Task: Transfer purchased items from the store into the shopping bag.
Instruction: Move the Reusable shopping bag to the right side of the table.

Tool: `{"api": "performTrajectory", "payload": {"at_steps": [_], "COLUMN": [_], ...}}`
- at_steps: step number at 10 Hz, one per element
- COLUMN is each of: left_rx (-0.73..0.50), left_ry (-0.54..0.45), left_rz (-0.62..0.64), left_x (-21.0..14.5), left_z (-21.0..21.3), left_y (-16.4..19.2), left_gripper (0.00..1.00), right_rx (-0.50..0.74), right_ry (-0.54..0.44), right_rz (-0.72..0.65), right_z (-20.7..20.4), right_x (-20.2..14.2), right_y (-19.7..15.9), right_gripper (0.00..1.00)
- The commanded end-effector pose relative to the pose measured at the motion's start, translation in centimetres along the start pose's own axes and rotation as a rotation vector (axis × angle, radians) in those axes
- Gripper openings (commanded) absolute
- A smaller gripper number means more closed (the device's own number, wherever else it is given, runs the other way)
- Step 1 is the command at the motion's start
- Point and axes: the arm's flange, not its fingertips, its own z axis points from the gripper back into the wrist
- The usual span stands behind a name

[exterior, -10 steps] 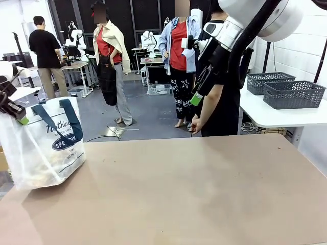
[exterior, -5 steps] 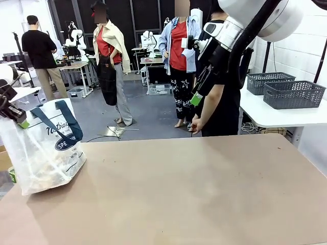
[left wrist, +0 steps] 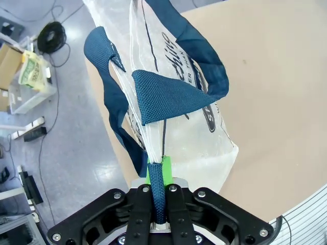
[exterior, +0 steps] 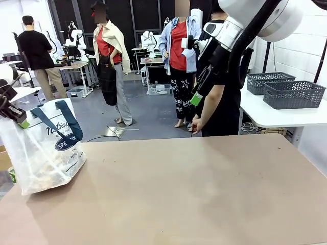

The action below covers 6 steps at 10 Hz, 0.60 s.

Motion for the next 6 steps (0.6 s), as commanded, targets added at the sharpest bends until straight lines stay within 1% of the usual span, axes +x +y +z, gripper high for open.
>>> {"api": "performTrajectory", "payload": {"at_steps": [1, 2, 3, 4, 6], "left_rx": [0.012, 0.012, 0.0, 0.006, 0.025], "left_ry": [-0.008, -0.008, 0.0, -0.007, -0.01], "left_rz": [-0.009, -0.009, 0.0, 0.007, 0.058], "left_x": [0.6, 0.6, 0.0, 0.0, -0.5], "left_z": [0.4, 0.4, 0.0, 0.0, 0.5], "left_y": [0.4, 0.4, 0.0, -0.2, -0.3], "left_gripper": [0.0, 0.0, 0.05, 0.24, 0.64], "right_rx": [-0.003, -0.003, -0.003, -0.003, -0.003], "right_ry": [0.019, 0.019, 0.019, 0.019, 0.019], "right_rz": [0.01, 0.01, 0.01, 0.01, 0.01], "right_z": [-0.1, -0.1, -0.1, -0.1, -0.1], "right_x": [-0.2, -0.2, -0.2, -0.2, -0.2], "right_y": [0.0, 0.0, 0.0, 0.0, 0.0], "right_gripper": [1.0, 1.0, 1.0, 1.0, 1.0]}}
